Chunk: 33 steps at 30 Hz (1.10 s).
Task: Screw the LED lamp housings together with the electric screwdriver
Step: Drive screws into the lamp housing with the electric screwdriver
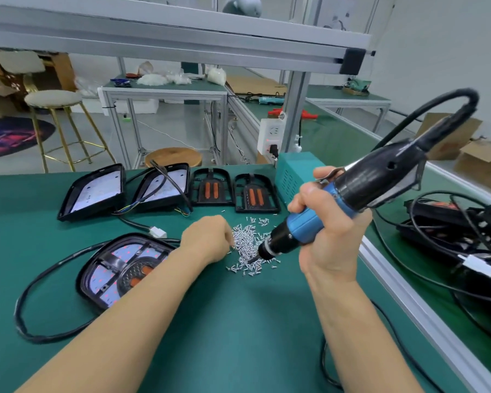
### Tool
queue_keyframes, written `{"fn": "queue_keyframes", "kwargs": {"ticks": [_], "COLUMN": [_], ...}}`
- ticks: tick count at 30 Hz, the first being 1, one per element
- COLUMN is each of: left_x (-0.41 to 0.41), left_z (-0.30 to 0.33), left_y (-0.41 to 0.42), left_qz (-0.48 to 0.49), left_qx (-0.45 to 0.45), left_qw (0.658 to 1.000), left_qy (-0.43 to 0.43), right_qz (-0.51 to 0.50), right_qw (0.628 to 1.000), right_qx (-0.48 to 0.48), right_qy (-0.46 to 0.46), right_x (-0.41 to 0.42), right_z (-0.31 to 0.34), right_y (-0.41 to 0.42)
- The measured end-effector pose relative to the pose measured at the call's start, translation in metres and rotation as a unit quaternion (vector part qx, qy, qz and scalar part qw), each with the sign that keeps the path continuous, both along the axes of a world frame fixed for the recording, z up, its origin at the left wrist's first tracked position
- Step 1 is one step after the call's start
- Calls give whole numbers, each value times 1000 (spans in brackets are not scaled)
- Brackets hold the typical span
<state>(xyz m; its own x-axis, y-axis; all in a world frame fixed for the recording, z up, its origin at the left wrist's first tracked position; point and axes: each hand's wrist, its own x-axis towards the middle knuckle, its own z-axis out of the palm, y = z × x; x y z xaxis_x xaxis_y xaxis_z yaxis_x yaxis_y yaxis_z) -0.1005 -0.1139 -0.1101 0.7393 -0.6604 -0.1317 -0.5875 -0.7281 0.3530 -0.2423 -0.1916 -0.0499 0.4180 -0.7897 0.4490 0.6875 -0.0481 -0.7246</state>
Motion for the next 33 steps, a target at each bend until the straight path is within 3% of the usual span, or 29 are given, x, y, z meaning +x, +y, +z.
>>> {"fn": "queue_keyframes", "kwargs": {"ticks": [9, 14, 19, 24, 28, 33], "left_x": [-7, -9, -7, -25, -41, -50], "left_z": [-8, -8, 10, 23, 28, 33], "left_y": [-9, -8, 12, 60, 86, 108], "left_qz": [-11, -44, -5, 20, 45, 47], "left_qx": [60, 68, -143, -376, -438, -471], "left_qw": [993, 991, 989, 891, 841, 823], "left_qy": [-101, -110, 25, 255, 316, 313], "right_qz": [15, 11, -2, 61, 101, 128], "right_qw": [1000, 1000, 999, 984, 977, 975], "right_qx": [10, 15, 36, 133, 141, 128], "right_qy": [5, 2, -25, -100, -126, -126], "right_x": [2, 0, -6, -10, -8, -3], "right_z": [-3, -3, 3, 16, 25, 34], "right_y": [2, 1, -4, -8, 4, 25]}}
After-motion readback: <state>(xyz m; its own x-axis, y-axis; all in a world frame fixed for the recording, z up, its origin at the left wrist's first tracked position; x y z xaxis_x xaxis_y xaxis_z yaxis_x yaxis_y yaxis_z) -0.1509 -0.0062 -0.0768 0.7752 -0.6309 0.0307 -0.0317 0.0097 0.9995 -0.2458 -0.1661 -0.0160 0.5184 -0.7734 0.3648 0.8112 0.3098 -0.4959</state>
